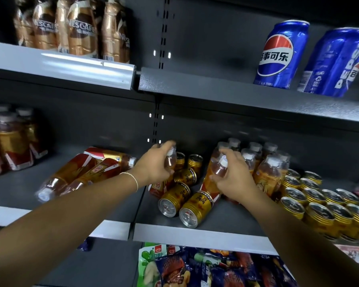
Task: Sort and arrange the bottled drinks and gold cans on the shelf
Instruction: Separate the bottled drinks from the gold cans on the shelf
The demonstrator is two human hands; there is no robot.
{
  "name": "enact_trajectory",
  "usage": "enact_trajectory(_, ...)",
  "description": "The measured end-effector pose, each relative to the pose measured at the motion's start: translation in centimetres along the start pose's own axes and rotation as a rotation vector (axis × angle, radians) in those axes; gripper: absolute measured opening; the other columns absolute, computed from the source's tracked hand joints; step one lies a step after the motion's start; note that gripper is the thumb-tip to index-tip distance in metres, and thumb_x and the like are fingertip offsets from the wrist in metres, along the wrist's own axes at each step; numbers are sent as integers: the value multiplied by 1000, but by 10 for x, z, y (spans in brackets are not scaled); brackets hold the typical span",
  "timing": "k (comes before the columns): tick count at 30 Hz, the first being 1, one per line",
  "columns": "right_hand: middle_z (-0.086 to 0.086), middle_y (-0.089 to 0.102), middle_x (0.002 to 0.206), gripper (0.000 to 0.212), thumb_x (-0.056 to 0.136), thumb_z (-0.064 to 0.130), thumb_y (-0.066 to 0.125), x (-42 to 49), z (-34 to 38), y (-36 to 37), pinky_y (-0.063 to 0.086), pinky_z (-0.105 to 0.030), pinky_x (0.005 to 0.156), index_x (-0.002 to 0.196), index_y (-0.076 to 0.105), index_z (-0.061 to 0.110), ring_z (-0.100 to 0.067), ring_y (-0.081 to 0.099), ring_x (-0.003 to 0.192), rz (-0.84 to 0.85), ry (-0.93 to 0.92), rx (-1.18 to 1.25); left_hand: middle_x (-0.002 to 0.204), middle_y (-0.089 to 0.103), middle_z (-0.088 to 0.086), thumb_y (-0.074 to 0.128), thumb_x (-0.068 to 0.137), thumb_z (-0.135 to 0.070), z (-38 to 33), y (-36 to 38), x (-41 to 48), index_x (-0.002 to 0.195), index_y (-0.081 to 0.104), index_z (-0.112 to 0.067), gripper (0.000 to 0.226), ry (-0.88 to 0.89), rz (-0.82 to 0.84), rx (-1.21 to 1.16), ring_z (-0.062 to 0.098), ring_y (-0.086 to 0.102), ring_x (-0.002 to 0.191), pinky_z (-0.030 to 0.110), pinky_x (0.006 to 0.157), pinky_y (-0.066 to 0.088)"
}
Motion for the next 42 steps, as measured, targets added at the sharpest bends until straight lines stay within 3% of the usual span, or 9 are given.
enact_trajectory(6,-4,31,145,81,80,19,75,-9,34,-29,46,-43,102,147,31,28,-31,43,129,-73,-116,-199,134,44,9,78,75,-27,-3,-1,-5,147,18,-40,94,27,11,107,27,60,104,33,87,53)
enact_trajectory(15,-4,33,139,83,76,24,72,-3,81,-31,47,-42,94,147,31,37,-33,40,127,82,-107,-349,116,56,8,69,66,-23,11,-38,0,143,33,-32,85,26,-8,66,28,59,102,31,77,54)
enact_trajectory(19,-4,37,134,79,78,26,73,11,110,-21,47,-26,73,143,32,41,-27,47,116,187,-26,-169,87,65,-12,60,67,-27,33,-72,3,87,60,-39,23,-99,47,-146,9,63,81,18,61,49)
enact_trajectory(21,-1,38,134,79,77,28,76,16,130,-10,42,-21,64,143,34,42,-22,49,112,244,-1,-68,81,66,-13,62,61,-28,43,-87,1,79,63,-31,19,-124,110,-197,12,66,82,26,64,54)
enact_trajectory(23,1,40,134,79,74,31,79,19,156,5,47,-26,71,141,38,42,-20,53,112,292,-15,12,82,68,-7,67,54,-27,53,-106,-6,85,65,-24,31,-151,162,-228,19,69,86,35,74,59)
enact_trajectory(27,3,46,134,76,71,30,81,20,216,51,56,-38,87,135,44,45,-19,56,112,396,-38,176,77,74,1,76,58,-21,90,-156,-32,84,69,-23,27,-246,228,-273,20,73,68,31,53,57)
enact_trajectory(32,8,50,126,71,72,26,83,21,299,113,58,-24,59,128,47,49,-10,61,94,493,-140,262,92,70,12,79,66,-11,161,-219,-71,97,54,-29,44,-366,195,-278,29,73,68,36,47,54)
enact_trajectory(37,15,54,116,69,69,28,85,20,391,175,55,-27,65,123,49,49,-9,60,96,550,-228,320,81,69,0,77,67,-13,236,-290,-118,119,52,-25,60,-413,32,-194,10,69,59,24,42,51)
enact_trajectory(42,12,59,111,66,61,28,87,18,478,229,61,-38,76,114,54,49,-9,66,92,581,-290,424,75,68,-7,75,67,-18,309,-346,-170,122,53,-22,59,-494,-92,-124,4,64,58,16,42,46)
Point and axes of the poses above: each hand's wrist, its own x-axis towards the middle knuckle, its own y-axis out of the palm, z = x × y, the point moved 8 cm from there along x, towards the middle knuckle
